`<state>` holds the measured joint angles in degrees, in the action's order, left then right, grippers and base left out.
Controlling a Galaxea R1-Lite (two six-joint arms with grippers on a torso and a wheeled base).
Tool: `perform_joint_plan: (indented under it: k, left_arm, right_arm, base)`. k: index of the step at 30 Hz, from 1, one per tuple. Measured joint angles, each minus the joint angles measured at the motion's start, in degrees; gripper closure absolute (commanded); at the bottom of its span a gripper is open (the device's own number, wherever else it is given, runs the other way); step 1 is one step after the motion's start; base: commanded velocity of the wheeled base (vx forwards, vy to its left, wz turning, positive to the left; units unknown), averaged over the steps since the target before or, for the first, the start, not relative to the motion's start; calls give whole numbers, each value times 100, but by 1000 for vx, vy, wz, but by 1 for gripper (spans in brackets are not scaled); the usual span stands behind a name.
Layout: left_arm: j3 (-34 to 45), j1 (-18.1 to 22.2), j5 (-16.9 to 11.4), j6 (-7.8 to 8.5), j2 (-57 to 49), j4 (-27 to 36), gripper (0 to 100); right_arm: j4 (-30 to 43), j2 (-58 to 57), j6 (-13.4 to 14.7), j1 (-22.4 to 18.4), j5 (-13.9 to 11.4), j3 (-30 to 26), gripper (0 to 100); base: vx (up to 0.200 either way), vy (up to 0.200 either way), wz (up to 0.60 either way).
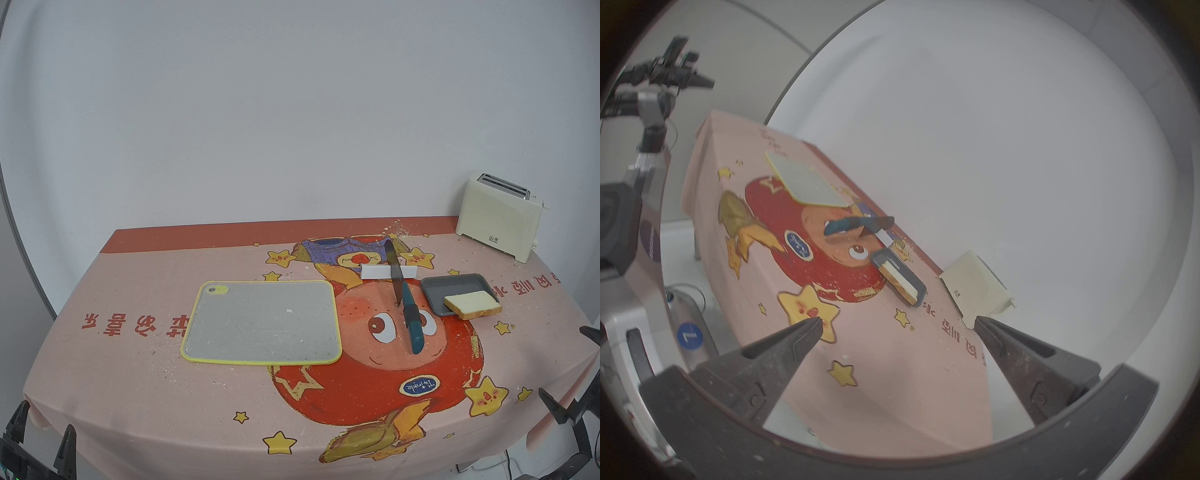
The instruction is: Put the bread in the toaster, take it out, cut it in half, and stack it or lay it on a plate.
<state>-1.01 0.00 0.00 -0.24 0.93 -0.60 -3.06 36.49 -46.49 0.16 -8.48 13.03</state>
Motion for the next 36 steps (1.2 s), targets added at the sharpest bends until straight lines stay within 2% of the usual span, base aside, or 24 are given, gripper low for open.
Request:
perform_joint_plan:
  k: [5,12,16,29,31,32,34,36]
  left_arm:
    - [0,0,0,0,0,0,0]
    - [0,0,0,2,0,0,0]
    - [0,0,0,2,0,2,0]
    - [0,0,0,0,0,2,0]
    - [0,0,0,2,0,0,0]
    - [0,0,0,2,0,0,0]
    - [0,0,0,0,0,0,0]
    - [0,0,0,0,0,0,0]
  right_arm:
    - [-723,979,-742,-228,-13,121,0]
    - [-1601,2061,-1251,-412,-5,122,0]
    - [-1691,2555,-1415,-447,44,236,0]
    - [-1713,3851,-1465,-423,-33,948,0]
    - [-1688,3997,-1457,-385,-139,1050,0]
    - [-1670,4111,-1457,-354,-405,1172,0]
    - [-1670,4185,-1459,-332,-631,1259,0]
    - [-1681,4301,-1465,-318,-1034,1340,0]
  base:
    - [0,0,0]
    - [0,0,0]
    - [0,0,0]
    - [0,0,0]
    - [0,0,0]
    - [0,0,0]
    - [0,0,0]
    - [0,0,0]
